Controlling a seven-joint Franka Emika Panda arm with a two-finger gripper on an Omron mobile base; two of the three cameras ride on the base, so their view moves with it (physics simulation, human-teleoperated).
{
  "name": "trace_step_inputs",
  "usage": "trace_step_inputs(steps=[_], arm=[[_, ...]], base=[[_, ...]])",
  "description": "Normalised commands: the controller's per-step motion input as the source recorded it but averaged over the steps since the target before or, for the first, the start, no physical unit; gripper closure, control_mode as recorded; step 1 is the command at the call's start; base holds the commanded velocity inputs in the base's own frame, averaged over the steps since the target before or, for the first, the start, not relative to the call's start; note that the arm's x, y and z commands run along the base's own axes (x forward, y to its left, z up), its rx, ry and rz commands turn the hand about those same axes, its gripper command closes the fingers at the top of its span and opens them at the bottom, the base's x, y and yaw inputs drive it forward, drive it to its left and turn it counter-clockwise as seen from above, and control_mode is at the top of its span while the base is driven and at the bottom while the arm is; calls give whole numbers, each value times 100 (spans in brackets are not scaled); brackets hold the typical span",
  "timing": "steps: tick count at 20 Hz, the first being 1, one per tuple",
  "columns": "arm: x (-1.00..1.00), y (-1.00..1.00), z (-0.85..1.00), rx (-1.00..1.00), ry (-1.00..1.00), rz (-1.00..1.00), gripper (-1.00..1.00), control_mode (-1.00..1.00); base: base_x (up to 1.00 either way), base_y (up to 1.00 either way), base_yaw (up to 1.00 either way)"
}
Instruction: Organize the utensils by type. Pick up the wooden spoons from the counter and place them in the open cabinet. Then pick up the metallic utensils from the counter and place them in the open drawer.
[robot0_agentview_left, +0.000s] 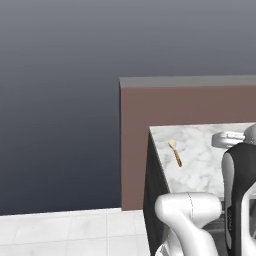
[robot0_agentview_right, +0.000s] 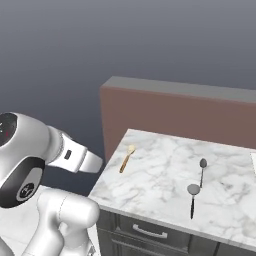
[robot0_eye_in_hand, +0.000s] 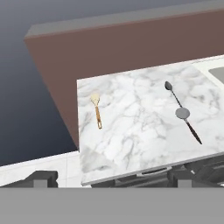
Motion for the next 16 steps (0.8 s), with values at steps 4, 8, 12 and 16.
trace_step_inputs(steps=[4, 8, 12, 16], arm=[[0, 0, 0, 0, 0, 0, -100, 100], [66, 1, -15, 0, 0, 0, -100, -100], [85, 1, -22, 2, 0, 0, -100, -100], [90, 10, -31, 1, 0, 0, -100, -100]], base=[[38, 10, 0], [0, 0, 0], [0, 0, 0], [0, 0, 0]])
